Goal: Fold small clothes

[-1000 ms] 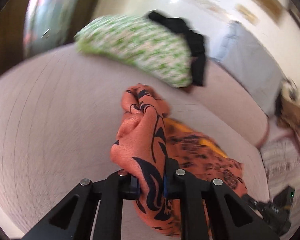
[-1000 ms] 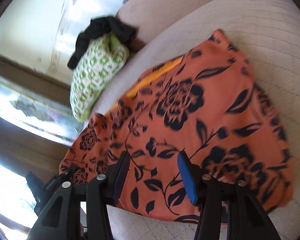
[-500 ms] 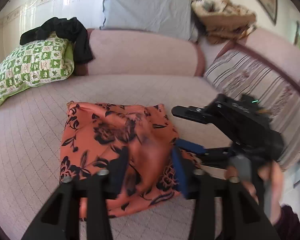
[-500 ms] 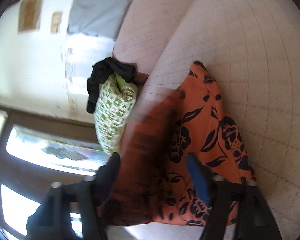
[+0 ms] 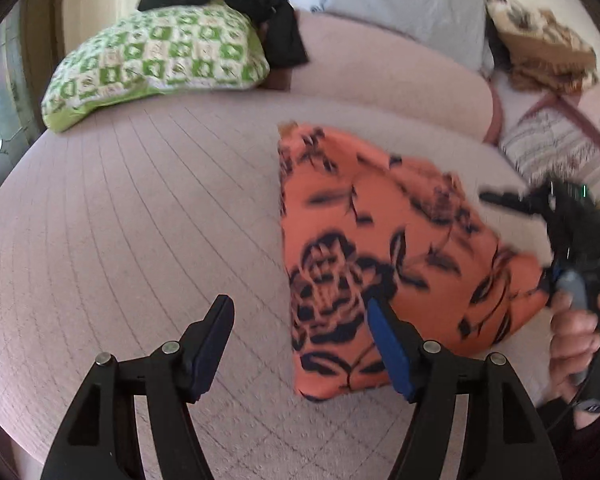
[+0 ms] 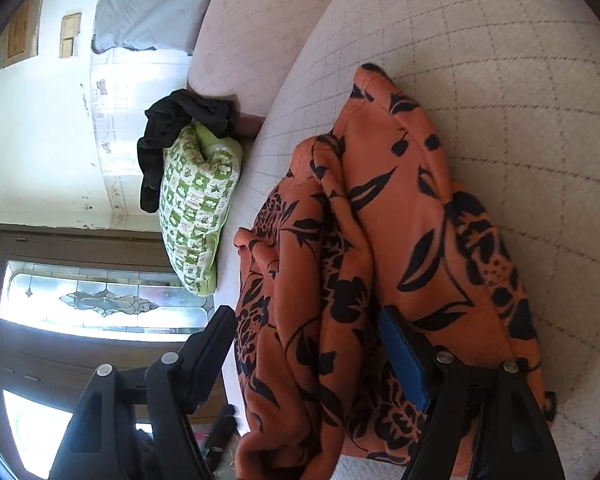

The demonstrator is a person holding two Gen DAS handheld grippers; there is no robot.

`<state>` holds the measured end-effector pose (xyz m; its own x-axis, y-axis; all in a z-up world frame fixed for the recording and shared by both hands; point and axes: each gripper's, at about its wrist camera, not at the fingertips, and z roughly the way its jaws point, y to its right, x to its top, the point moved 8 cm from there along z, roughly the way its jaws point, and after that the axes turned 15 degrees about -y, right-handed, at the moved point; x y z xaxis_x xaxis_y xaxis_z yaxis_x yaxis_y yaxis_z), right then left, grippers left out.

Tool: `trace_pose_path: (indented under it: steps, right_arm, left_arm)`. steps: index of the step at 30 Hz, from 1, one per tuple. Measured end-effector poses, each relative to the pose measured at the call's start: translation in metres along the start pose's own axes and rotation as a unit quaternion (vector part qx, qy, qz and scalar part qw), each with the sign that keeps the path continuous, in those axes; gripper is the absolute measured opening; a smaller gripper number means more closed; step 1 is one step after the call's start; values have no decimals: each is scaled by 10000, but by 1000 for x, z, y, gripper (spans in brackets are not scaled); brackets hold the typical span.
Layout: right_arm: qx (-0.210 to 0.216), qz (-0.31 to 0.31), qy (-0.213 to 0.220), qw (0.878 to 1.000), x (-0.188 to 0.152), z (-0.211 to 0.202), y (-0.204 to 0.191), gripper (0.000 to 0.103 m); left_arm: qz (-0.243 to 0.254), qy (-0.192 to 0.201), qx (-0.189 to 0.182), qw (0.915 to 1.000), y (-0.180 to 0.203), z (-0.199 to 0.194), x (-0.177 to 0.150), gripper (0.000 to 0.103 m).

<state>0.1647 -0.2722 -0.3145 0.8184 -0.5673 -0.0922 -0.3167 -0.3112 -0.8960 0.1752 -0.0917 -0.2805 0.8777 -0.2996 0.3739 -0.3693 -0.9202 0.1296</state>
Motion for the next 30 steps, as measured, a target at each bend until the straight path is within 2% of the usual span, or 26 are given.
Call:
trace_pose_path:
  steps: [2,3,4,5,6,8,13,15,17,18,19,21,23,26,28,29,30]
  right_arm:
    - [6,-83,-52,10000,0,10,-4,76]
    - [-16,-149,-73,9999,1,15,-9,71]
    - [-164,-317,-53,9994,0,20,-14,60]
    - [-303,-463,7,9985,-2,20,-17,29]
    - [-515,-678,48,9964,-4,22,-22,22]
    - [-798,-1070,289,9906,-6,17,-35,17]
    - [-755,-1757,1345,9723,-13,-41,-66,15]
    - [-927,-1860,1739,9626,-15,-65,-64,15]
    - [-1130,-1699,1943,9595,-13,-80,-48,15]
    - [-1124,-1409,1798,9670,-6,-79,-34,19]
    - [-985,-945,1325,9817,2,-67,-12,19]
    - [-844,-68,445,9954,9,-38,27,20]
    - [-891,283,444,9946,13,-37,41,22]
    - [-836,37,863,9927,19,-62,23,25]
    - [-1051,-273,1520,9824,22,-86,8,28]
    - [-1139,-424,1841,9754,23,-96,1,32]
    - [-1082,-559,2006,9721,24,-101,-6,34]
  left_arm:
    - [264,-5,137,9996,12,3,-3,70]
    - [352,-1,178,9992,17,3,-5,70]
    - [467,5,219,9987,22,1,-4,70]
    - [526,17,225,9984,26,0,-4,70]
    - [567,39,225,9981,30,-2,-2,70]
    - [612,86,196,9979,36,-6,1,70]
    - [875,305,71,9957,71,-20,14,70]
    - [914,233,75,9955,86,-15,16,70]
    - [1030,-90,364,9940,97,6,13,73]
    - [1074,-277,590,9921,99,19,10,73]
    - [1096,-433,795,9899,97,30,7,73]
    - [1053,-542,750,9901,96,39,2,75]
    - [964,-552,586,9921,93,35,1,75]
    - [946,-461,581,9927,88,25,4,75]
    - [921,-289,604,9935,84,15,7,75]
    - [904,-176,642,9937,84,11,11,75]
    - [897,-89,671,9937,82,7,15,75]
